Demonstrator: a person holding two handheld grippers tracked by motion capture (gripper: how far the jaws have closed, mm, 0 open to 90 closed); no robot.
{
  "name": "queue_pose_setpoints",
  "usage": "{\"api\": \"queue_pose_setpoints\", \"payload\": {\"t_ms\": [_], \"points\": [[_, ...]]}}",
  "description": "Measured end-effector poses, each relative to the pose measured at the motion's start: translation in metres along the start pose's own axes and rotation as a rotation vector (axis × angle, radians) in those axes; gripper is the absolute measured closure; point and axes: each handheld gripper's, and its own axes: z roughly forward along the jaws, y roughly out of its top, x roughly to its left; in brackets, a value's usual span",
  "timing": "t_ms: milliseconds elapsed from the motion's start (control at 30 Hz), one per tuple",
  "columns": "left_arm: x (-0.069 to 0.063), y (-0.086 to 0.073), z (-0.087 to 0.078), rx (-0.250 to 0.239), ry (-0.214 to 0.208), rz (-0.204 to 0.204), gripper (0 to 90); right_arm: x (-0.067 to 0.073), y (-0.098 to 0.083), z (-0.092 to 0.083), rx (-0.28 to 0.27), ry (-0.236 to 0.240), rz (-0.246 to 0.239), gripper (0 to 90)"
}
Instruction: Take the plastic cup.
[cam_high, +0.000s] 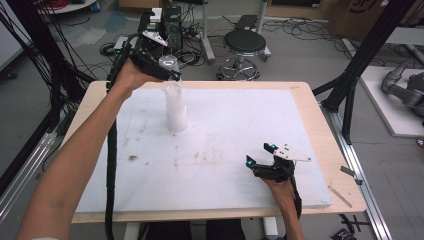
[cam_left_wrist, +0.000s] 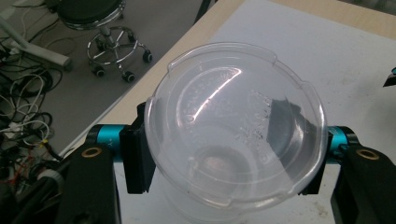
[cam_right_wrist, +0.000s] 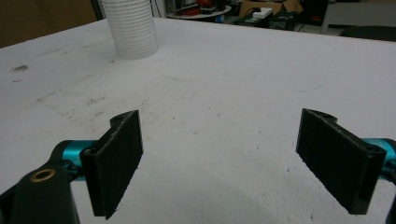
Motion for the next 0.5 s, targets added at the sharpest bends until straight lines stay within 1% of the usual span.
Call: {"api": "queue_pose_setpoints", "payload": {"t_ms": [33,167,333,433,500], "points": [[-0.001,0.003,-0.005,-0.013,-0.001,-0.002,37.0,0.0,0.0,0.0,-0.001,0.0,0.001,14.7],[-0.003,0.005,-0.01,-0.011,0.006,0.01,37.4,0.001,0.0,-0.001,-0.003,-0.003,-0.003,14.7],[-0.003,0.005,-0.013,-0.014,0.005,0.007,37.4,0.001,0.0,-0.001,-0.007,-0.004,-0.01,14.7],[-0.006,0.001,-0.019,-0.039,-0.003,0.002,37.4,0.0,0.0,0.0,-0.003,-0.004,0.002,14.7],[-0.011,-0.003,-0.025,-0.055,-0.004,0.001,37.4,-0.001,0.0,0.0,0.001,-0.003,0.009,14.7]]}}
